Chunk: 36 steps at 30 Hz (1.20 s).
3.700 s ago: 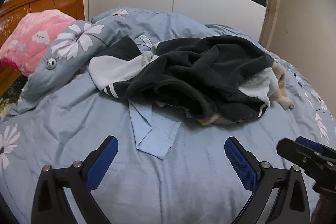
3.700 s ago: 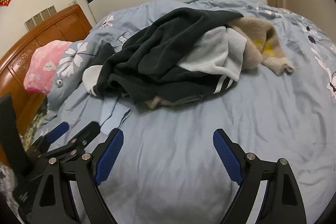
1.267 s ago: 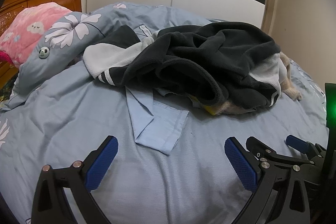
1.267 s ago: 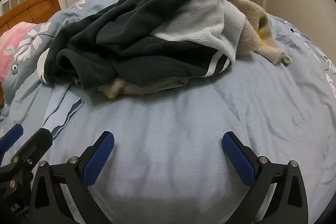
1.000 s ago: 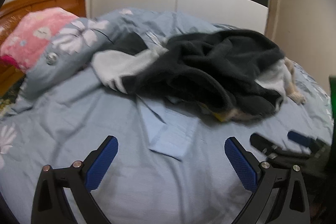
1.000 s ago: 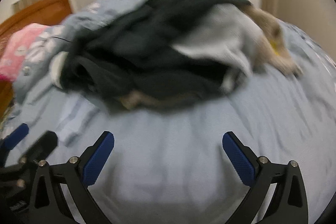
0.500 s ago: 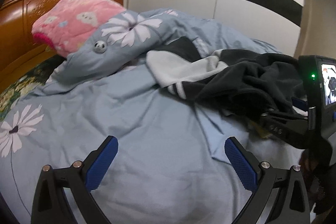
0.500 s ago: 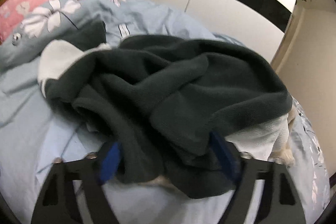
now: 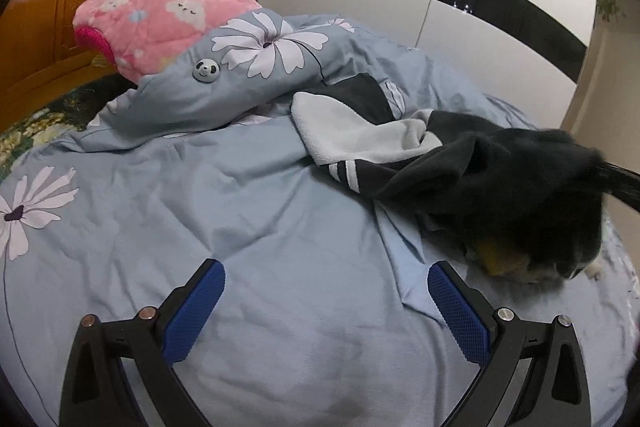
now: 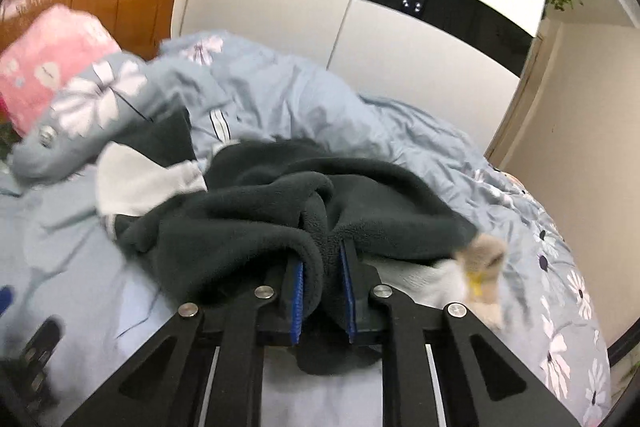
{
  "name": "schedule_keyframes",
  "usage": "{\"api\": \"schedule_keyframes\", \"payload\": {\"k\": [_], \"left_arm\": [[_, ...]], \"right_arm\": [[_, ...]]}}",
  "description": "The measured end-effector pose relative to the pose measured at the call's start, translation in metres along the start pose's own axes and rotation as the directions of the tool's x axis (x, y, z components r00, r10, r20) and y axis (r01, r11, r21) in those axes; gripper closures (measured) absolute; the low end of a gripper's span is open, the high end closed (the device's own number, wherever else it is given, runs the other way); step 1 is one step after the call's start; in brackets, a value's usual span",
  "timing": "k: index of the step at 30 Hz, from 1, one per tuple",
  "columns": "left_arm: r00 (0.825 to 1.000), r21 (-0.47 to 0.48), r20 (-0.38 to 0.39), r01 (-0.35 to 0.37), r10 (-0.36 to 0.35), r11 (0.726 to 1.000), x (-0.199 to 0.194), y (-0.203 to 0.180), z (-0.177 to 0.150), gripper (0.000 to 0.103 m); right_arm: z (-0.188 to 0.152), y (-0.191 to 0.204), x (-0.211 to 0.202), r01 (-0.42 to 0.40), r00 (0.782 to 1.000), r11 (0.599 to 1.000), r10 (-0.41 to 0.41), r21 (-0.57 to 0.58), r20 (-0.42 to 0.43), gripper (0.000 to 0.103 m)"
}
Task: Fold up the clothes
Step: 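Grasp the black fleece jacket with both grippers, then lift the black fleece jacket off the pile with both grippers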
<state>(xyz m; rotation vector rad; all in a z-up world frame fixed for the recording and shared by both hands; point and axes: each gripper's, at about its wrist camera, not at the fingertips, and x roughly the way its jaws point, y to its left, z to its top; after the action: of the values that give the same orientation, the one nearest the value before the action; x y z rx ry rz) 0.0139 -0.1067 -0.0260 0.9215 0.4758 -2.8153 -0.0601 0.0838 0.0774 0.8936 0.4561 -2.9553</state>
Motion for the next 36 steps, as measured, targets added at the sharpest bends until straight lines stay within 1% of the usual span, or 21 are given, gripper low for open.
{"api": "schedule_keyframes", "payload": {"k": [3, 7, 8, 9, 10, 12, 13, 15, 16, 19, 20, 22, 24, 25, 27, 28, 30, 31, 33, 34, 36], "left_arm": [[1.000, 0.028, 0.009, 0.020, -0.020, 0.999, -0.007, -0.004, 0.001, 0.000], [1.000, 0.118, 0.028, 0.004, -0.008, 0.993, -0.017, -0.013, 0.003, 0.000], [0.999, 0.157, 0.034, -0.002, -0.003, 0.988, -0.018, -0.017, 0.003, 0.000], [0.999, 0.213, 0.042, -0.008, 0.000, 0.977, -0.019, -0.023, 0.004, 0.000], [0.999, 0.268, 0.050, -0.012, -0.002, 0.963, -0.020, -0.028, 0.003, 0.000], [0.998, 0.368, 0.060, -0.003, -0.021, 0.930, -0.019, -0.039, 0.000, 0.000], [0.998, 0.410, 0.056, 0.007, -0.033, 0.912, -0.016, -0.044, -0.001, 0.000], [0.998, 0.509, 0.053, 0.004, -0.037, 0.860, -0.007, -0.056, -0.003, 0.000], [0.998, 0.561, 0.061, -0.006, -0.034, 0.828, -0.002, -0.063, -0.003, 0.000], [0.994, 0.700, 0.108, -0.052, -0.034, 0.712, 0.014, -0.084, -0.002, 0.000], [0.992, 0.731, 0.118, -0.056, -0.046, 0.680, 0.019, -0.090, -0.002, 0.000], [0.992, 0.796, 0.114, -0.056, -0.059, 0.603, 0.036, -0.102, -0.005, 0.000], [0.992, 0.841, 0.111, -0.062, -0.059, 0.537, 0.051, -0.113, -0.008, 0.000], [0.992, 0.855, 0.109, -0.064, -0.058, 0.514, 0.059, -0.119, -0.009, 0.000], [0.993, 0.863, 0.101, -0.058, -0.059, 0.501, 0.070, -0.128, -0.006, 0.001], [0.993, 0.863, 0.097, -0.052, -0.064, 0.503, 0.073, -0.131, -0.005, 0.002], [0.993, 0.863, 0.091, -0.042, -0.072, 0.504, 0.079, -0.138, 0.001, 0.013], [0.994, 0.863, 0.089, -0.042, -0.070, 0.503, 0.081, -0.142, 0.003, 0.016], [0.995, 0.862, 0.085, -0.048, -0.051, 0.504, 0.087, -0.147, 0.008, 0.031], [0.997, 0.858, 0.071, -0.040, -0.042, 0.512, 0.089, -0.148, 0.010, 0.036], [1.000, 0.834, 0.015, -0.004, -0.016, 0.551, 0.094, -0.148, 0.016, 0.060]], "right_arm": [[-0.014, -0.026, -0.038, -0.011, 1.000, 0.998, 0.012, 0.059, -0.011, 0.087], [-0.027, -0.051, -0.081, -0.040, 0.999, 0.990, 0.043, 0.136, -0.020, 0.088], [-0.031, -0.056, -0.088, -0.045, 0.999, 0.989, 0.048, 0.143, -0.019, 0.095], [-0.037, -0.062, -0.101, -0.042, 0.999, 0.989, 0.045, 0.142, -0.014, 0.098], [-0.040, -0.067, -0.110, -0.023, 1.000, 0.990, 0.025, 0.136, -0.013, 0.098], [-0.046, -0.073, -0.115, 0.018, 0.999, 0.994, -0.015, 0.107, -0.028, 0.098], [-0.050, -0.075, -0.114, 0.022, 0.999, 0.995, -0.018, 0.099, -0.036, 0.098], [-0.057, -0.078, -0.104, 0.001, 0.998, 0.993, 0.006, 0.116, -0.061, 0.098], [-0.058, -0.079, -0.099, -0.010, 0.998, 0.992, 0.018, 0.126, -0.064, 0.098], [-0.059, -0.079, -0.093, 0.003, 0.998, 0.990, 0.005, 0.141, -0.056, 0.098], [-0.059, -0.079, -0.092, 0.008, 0.999, 0.989, 0.000, 0.147, -0.051, 0.098], [-0.058, -0.084, -0.089, 0.010, 0.999, 0.986, -0.003, 0.164, -0.042, 0.098], [-0.055, -0.091, -0.085, 0.005, 0.999, 0.983, 0.002, 0.184, -0.037, 0.098], [-0.054, -0.095, -0.083, -0.001, 0.999, 0.980, 0.008, 0.198, -0.036, 0.098], [-0.052, -0.102, -0.078, -0.009, 0.999, 0.975, 0.018, 0.223, -0.038, 0.098], [-0.052, -0.103, -0.077, -0.010, 0.999, 0.974, 0.019, 0.227, -0.041, 0.098], [-0.052, -0.105, -0.075, -0.009, 0.999, 0.974, 0.019, 0.228, -0.045, 0.098], [-0.052, -0.106, -0.074, -0.008, 0.999, 0.974, 0.018, 0.226, -0.046, 0.098], [-0.052, -0.108, -0.073, -0.008, 0.999, 0.972, 0.020, 0.235, -0.048, 0.098], [-0.052, -0.109, -0.073, -0.008, 0.999, 0.970, 0.021, 0.242, -0.049, 0.098], [-0.052, -0.111, -0.073, -0.011, 0.998, 0.965, 0.025, 0.263, -0.050, 0.098]]}}
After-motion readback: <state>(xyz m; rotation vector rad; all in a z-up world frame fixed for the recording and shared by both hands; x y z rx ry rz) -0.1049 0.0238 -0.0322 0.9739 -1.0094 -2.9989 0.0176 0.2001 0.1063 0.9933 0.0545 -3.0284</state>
